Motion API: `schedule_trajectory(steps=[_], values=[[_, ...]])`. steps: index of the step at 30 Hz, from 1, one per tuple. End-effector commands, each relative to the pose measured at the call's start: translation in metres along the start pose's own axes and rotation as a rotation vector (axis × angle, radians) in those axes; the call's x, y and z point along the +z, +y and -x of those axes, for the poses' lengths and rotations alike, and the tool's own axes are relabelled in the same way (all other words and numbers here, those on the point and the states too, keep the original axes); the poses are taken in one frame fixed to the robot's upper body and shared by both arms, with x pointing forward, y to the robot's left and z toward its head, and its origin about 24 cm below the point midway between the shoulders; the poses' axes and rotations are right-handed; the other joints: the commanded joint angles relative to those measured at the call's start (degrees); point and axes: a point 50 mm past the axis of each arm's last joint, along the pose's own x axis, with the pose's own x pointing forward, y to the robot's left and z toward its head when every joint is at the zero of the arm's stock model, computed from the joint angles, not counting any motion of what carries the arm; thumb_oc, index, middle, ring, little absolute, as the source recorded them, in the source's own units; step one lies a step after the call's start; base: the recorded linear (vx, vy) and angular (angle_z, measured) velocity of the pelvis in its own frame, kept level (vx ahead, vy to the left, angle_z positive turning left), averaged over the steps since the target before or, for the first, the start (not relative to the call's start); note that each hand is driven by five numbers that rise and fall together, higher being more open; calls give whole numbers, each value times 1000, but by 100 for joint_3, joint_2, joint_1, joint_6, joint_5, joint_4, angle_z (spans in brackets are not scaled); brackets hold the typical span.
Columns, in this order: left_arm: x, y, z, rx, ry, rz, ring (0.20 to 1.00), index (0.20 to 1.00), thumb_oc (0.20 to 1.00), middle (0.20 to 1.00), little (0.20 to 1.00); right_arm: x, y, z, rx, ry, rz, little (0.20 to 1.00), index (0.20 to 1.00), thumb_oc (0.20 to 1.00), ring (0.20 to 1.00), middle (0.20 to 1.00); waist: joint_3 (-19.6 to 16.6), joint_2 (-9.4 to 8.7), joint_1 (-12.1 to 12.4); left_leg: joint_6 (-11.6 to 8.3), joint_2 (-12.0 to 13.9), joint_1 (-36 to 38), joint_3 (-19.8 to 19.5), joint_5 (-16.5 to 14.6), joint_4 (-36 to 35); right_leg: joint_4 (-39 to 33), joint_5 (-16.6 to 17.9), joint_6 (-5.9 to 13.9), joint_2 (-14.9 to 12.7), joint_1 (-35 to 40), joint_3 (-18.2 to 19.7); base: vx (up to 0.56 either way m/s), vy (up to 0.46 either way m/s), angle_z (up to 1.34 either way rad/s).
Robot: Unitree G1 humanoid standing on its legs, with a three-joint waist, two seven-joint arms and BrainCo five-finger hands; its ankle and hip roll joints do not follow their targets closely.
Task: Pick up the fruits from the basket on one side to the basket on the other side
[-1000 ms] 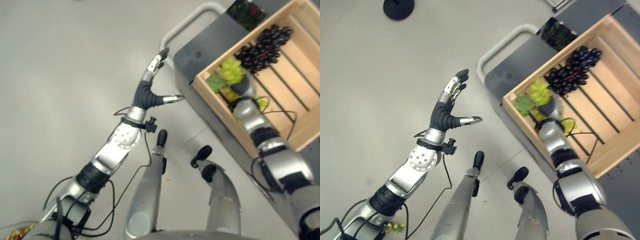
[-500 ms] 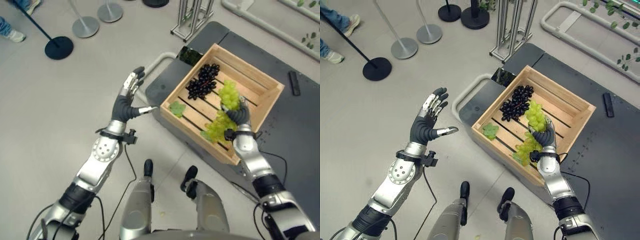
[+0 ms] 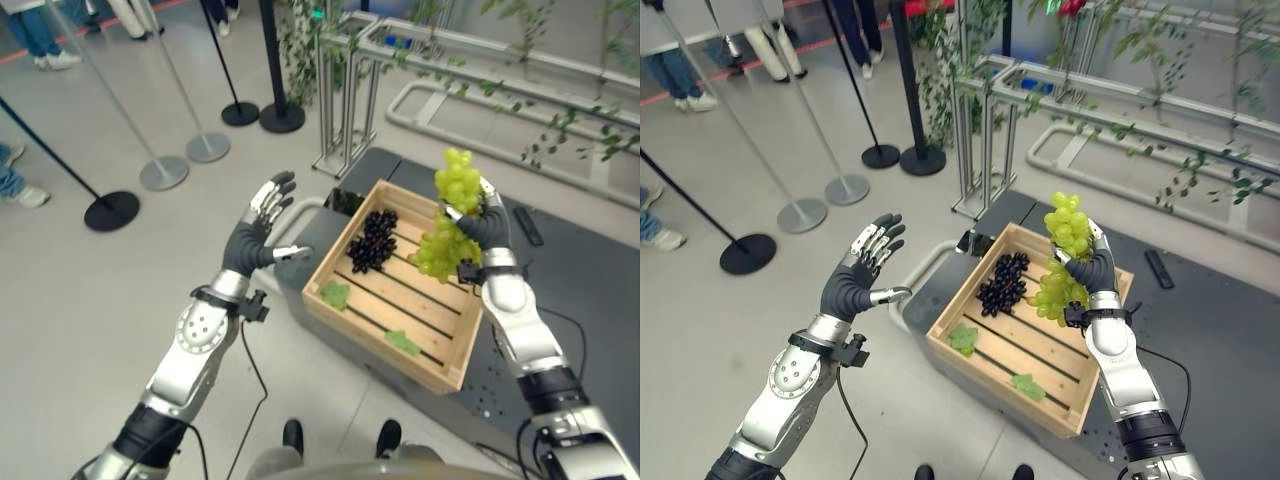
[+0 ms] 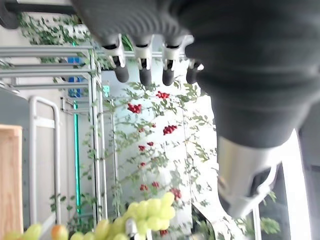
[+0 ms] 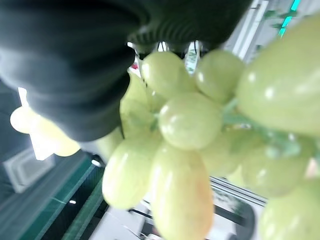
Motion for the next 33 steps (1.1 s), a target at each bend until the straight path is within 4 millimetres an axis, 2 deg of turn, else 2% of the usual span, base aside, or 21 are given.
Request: schedule_trajectory(steps=[1, 6, 10, 13, 16, 20, 24, 33], values=[[-1, -2, 1, -55, 6, 25, 1000, 1000, 1000, 1000, 1000, 47, -7, -16, 18, -230, -133, 200, 200, 200, 200, 200, -434, -309, -18, 34, -156, -123, 116, -41, 35, -51, 18, 728, -363, 255, 35, 21, -14, -24], [-15, -11, -5, -95, 71, 184, 1000, 1000, 1000, 1000, 1000, 60, 9, -20, 145, -249, -300, 200, 200, 200, 200, 200, -557, -324, -69, 34, -117, 77, 290, -71, -16, -169, 81, 722, -311, 376, 180, 14, -10, -29], [-14, -28, -19, -287, 108, 271, 1000, 1000, 1000, 1000, 1000, 76, 26, -20, 316, -278, -413, 200, 200, 200, 200, 200, -606, -301, -164, 27, -104, 197, 364, -97, -14, -156, 60, 706, -301, 441, 239, 12, -19, -19], [-15, -36, -28, -344, 132, 323, 1000, 1000, 1000, 1000, 1000, 81, 29, -21, 365, -285, -430, 200, 200, 200, 200, 200, -613, -283, -193, 25, -101, 226, 367, -108, -13, -154, 53, 708, -299, 486, 232, 5, 1, -1], [-20, -53, -34, -431, 183, 387, 1000, 1000, 1000, 1000, 1000, 87, 35, -16, 457, -293, -498, 200, 200, 200, 200, 200, -618, -245, -265, 27, -99, 266, 374, -123, -8, -142, 46, 712, -295, 529, 213, 14, 3, -3], [-25, -61, -35, -461, 229, 438, 1000, 1000, 1000, 1000, 1000, 94, 40, -12, 512, -304, -582, 200, 200, 200, 200, 200, -596, -219, -321, 24, -90, 261, 378, -121, 7, -126, 32, 715, -281, 506, 223, 0, 0, 0], [-25, -78, -38, -550, 280, 531, 1000, 1000, 1000, 1000, 1000, 95, 52, -7, 604, -277, -695, 200, 200, 200, 200, 200, -585, -193, -368, 16, -82, 250, 385, -105, 8, -126, 13, 707, -270, 506, 212, -3, -5, -2], [-29, -102, -40, -587, 322, 653, 1000, 1000, 1000, 1000, 1000, 107, 61, -4, 667, -314, -761, 200, 200, 200, 200, 200, -563, -161, -424, 19, -79, 230, 355, -104, 21, -142, -15, 692, -262, 525, 200, 0, 0, 0]])
